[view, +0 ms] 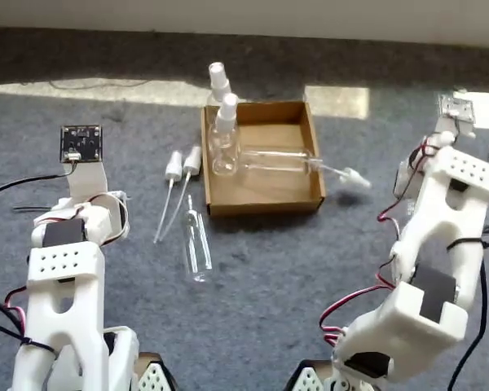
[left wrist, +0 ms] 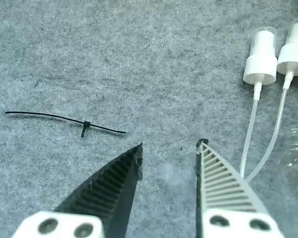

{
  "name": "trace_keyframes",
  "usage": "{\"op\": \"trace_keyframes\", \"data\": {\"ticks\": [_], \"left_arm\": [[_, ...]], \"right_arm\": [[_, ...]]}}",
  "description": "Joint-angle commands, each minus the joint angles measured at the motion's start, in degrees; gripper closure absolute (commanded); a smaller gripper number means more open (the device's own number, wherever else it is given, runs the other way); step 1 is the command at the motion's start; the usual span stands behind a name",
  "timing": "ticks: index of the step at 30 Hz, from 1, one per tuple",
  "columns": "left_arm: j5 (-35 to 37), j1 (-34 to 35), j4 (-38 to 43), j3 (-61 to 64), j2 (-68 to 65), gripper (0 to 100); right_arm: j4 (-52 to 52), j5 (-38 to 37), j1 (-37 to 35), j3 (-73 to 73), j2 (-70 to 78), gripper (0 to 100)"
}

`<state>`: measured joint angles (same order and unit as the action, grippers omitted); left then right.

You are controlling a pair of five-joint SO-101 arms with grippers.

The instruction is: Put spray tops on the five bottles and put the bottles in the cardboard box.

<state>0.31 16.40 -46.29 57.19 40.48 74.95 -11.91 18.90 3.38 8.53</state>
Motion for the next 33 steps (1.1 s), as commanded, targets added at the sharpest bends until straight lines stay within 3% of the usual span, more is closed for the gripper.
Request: {"op": "trace_keyframes", "data": {"ticks": [1,10,12,21,33], "left_arm": [[0.2,-0.8,0.8,-1.0,-0.1,83],[0.2,-0.8,0.7,-1.0,-0.1,83],[0.2,-0.8,0.7,-1.0,-0.1,83],[0.2,-0.8,0.7,-1.0,-0.1,83],[0.2,-1.1,0.6,-1.0,-0.1,83]], "right_arm": [[7.8,7.5,-7.4,14.1,-1.3,68.7],[12.0,44.9,-30.4,24.0,-0.7,68.7],[10.4,49.9,-33.3,23.9,-0.7,68.7],[-7.0,57.1,-37.4,12.3,-1.1,68.8],[-23.3,57.8,-37.4,-3.3,-1.3,68.8]]}}
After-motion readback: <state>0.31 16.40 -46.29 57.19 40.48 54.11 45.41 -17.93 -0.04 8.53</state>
